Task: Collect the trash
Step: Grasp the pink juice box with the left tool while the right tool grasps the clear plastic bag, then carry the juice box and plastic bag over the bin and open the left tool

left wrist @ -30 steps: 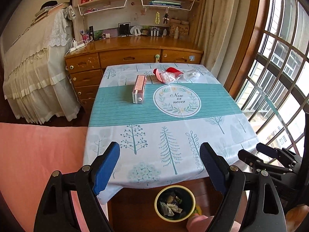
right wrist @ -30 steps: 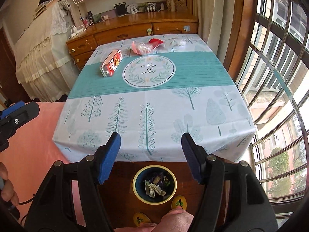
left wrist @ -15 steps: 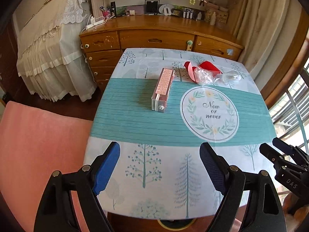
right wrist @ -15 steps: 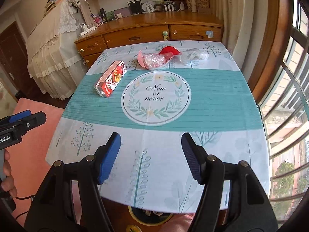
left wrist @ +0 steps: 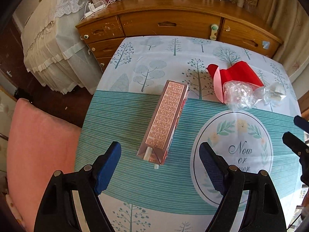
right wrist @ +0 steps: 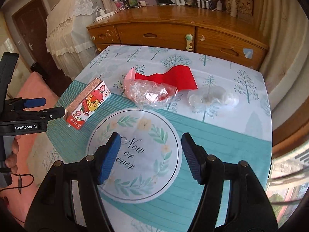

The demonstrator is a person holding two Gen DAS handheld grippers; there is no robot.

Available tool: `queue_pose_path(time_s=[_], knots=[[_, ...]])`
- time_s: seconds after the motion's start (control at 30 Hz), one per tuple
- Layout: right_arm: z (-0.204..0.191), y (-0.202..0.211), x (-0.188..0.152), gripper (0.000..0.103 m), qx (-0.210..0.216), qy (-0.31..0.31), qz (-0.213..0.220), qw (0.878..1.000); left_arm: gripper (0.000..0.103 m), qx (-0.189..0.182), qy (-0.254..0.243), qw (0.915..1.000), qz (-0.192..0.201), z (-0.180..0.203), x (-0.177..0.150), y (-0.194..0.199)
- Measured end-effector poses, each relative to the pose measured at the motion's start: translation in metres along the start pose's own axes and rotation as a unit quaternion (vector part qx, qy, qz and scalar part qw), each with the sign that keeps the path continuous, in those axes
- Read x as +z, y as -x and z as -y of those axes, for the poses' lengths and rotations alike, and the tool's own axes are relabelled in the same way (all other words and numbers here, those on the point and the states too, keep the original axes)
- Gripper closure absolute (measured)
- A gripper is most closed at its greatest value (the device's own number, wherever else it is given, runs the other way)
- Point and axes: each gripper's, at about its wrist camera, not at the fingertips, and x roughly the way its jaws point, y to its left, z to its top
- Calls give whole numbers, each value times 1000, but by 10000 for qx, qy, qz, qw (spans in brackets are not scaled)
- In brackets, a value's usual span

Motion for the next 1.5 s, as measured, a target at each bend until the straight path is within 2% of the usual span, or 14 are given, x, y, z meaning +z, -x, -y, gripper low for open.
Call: queue_pose_path(time_s=[0.13,0.27,0.5,0.6,0.63,0.7,0.73,0.77,0.8,0.87,1.03,1.2,1.37,1.5], knots=[[-12,-27,28,40,33,819,33,9966,18,110,46,9998,-137,2,14,-24],[-27,-50,49,35,76,1477,83,9890,19,72,160,9995,-247,2,24,-42],[-50,-105,60,35,34,2302,-321,9726,19,-90,202,9989,-422,2,29,-60],[-55,-122,62,35,8,2456,-391,9686,25,-119,126,9986,-500,5,27,-65],[-56,-127,62,35,0,2463,-446,9682,32,-128,109,9984,-534,6,26,-67],[-57,-137,61,35,-30,2446,-601,9677,41,-81,59,9981,-611,8,24,-70],[-58,-143,60,35,-40,2439,-706,9672,52,-44,39,9980,-626,9,22,-72],[-59,-147,59,40,-9,2428,-814,9666,57,-62,36,9978,-652,9,21,-73],[-59,-149,57,47,13,2440,-846,9661,57,-94,67,9979,-639,8,19,-71],[-60,-144,53,50,72,2449,-805,9662,62,-119,98,9978,-640,7,15,-69],[-60,-121,41,52,361,2143,-771,9730,63,-198,224,9975,-637,1,-1,-57],[-52,-90,29,53,744,1370,-781,9847,64,-391,304,9974,-525,-4,-29,-27],[-58,-54,10,53,847,835,-706,9904,64,-569,386,9971,-324,-10,-57,10],[-64,-29,-9,53,759,247,-714,9942,64,-715,445,9963,-161,-20,-81,44]])
